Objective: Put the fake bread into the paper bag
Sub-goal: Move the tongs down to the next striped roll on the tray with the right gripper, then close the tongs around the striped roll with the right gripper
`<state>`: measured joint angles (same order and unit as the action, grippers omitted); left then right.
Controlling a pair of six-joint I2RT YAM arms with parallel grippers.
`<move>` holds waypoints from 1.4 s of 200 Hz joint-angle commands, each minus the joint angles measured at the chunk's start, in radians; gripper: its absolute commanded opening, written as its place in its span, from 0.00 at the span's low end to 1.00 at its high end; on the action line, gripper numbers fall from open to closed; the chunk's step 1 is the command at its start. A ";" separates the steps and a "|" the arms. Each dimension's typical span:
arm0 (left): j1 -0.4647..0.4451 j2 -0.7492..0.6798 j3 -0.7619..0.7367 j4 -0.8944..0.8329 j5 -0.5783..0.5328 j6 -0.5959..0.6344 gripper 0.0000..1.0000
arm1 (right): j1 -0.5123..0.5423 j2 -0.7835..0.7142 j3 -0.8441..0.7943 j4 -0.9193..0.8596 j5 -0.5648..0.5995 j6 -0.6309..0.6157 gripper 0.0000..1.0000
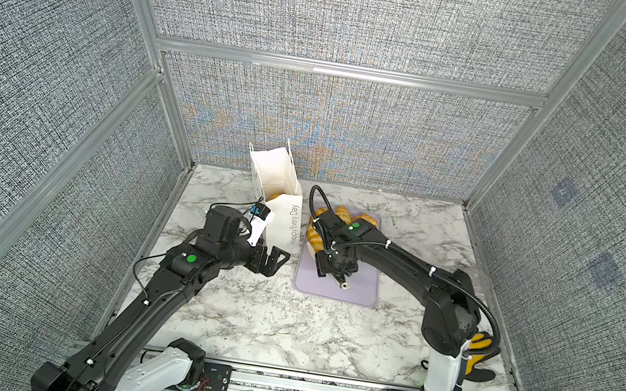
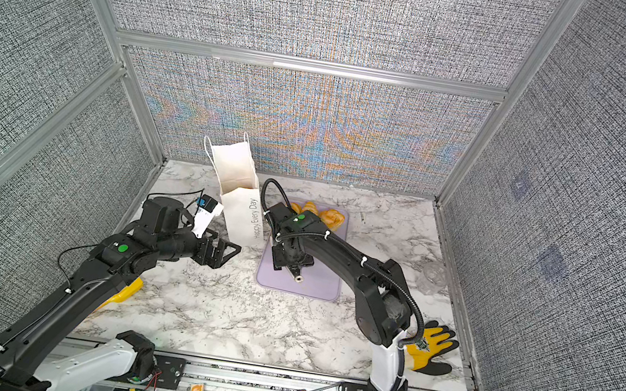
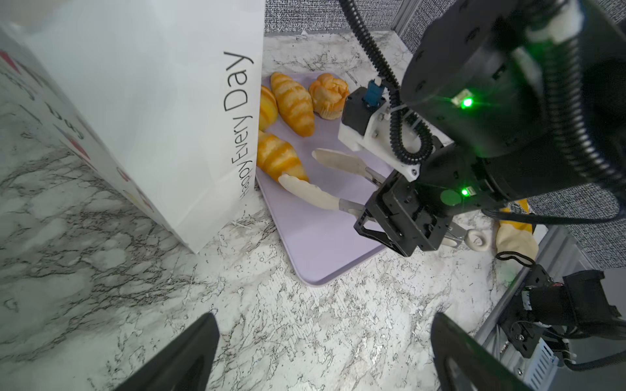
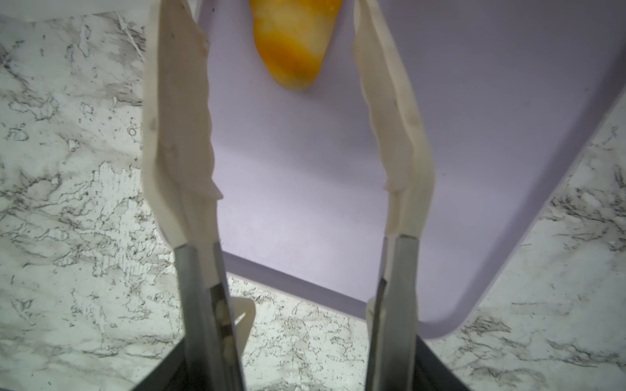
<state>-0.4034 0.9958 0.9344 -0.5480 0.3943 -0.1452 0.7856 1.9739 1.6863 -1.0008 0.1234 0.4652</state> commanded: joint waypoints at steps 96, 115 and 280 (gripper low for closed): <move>-0.006 -0.008 -0.053 0.030 -0.028 -0.002 0.99 | -0.062 0.138 0.141 -0.051 -0.034 -0.074 0.70; -0.005 -0.010 -0.052 0.029 -0.042 -0.002 0.99 | -0.078 0.152 0.148 -0.069 -0.028 -0.079 0.70; -0.006 0.012 -0.030 0.039 -0.035 0.011 0.99 | -0.062 -0.042 -0.165 -0.086 -0.026 -0.133 0.61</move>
<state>-0.4091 1.0004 0.8951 -0.5251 0.3485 -0.1455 0.7246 1.9575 1.5597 -1.0882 0.0807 0.3416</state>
